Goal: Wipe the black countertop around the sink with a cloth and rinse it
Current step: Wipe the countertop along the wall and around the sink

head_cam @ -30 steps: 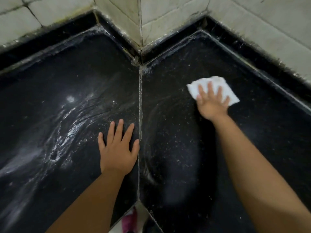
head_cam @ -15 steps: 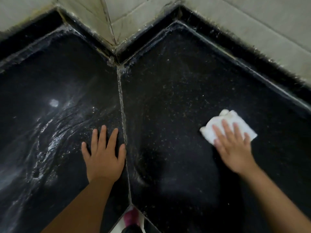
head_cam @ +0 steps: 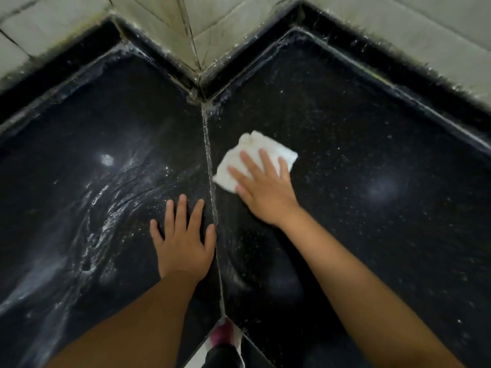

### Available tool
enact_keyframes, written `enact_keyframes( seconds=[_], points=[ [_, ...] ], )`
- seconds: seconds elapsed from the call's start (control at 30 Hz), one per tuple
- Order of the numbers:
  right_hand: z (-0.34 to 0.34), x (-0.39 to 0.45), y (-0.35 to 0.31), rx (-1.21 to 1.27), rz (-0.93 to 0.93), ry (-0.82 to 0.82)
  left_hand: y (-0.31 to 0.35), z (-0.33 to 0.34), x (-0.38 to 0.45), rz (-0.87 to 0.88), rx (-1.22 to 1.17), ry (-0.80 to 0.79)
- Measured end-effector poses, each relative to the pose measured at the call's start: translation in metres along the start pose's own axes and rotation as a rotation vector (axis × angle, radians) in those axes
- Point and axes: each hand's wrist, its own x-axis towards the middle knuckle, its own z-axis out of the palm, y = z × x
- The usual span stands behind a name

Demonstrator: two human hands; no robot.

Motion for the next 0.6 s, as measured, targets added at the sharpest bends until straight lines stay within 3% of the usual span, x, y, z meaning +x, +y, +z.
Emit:
enact_keyframes(
  seconds=[0.03,0.1,0.27,0.33,0.47,0.6],
  points=[
    [0.008,-0.025,0.005,-0.006,-0.062,0.009,0.000,-0.001,0.000,-0.001,0.004,-0.007],
    [0.016,-0.070,0.034,-0.028,0.017,0.027,0.000,-0.002,0.000,-0.001,0.011,-0.026],
    [-0.022,-0.091,0.146,0.099,0.681,-0.065,-0.001,-0.001,0.000,0.008,-0.002,-0.029],
    [-0.042,-0.066,0.167,0.157,0.811,-0.004,-0.001,-0.001,0.000,0.010,-0.020,-0.019],
    [-0.066,0.006,0.171,0.233,0.877,0.051,-0.002,-0.001,0.000,0.021,-0.021,-0.010],
    [-0.071,0.082,0.121,0.189,0.662,0.020,-0.005,0.007,0.002,0.033,-0.053,0.055]
  ],
)
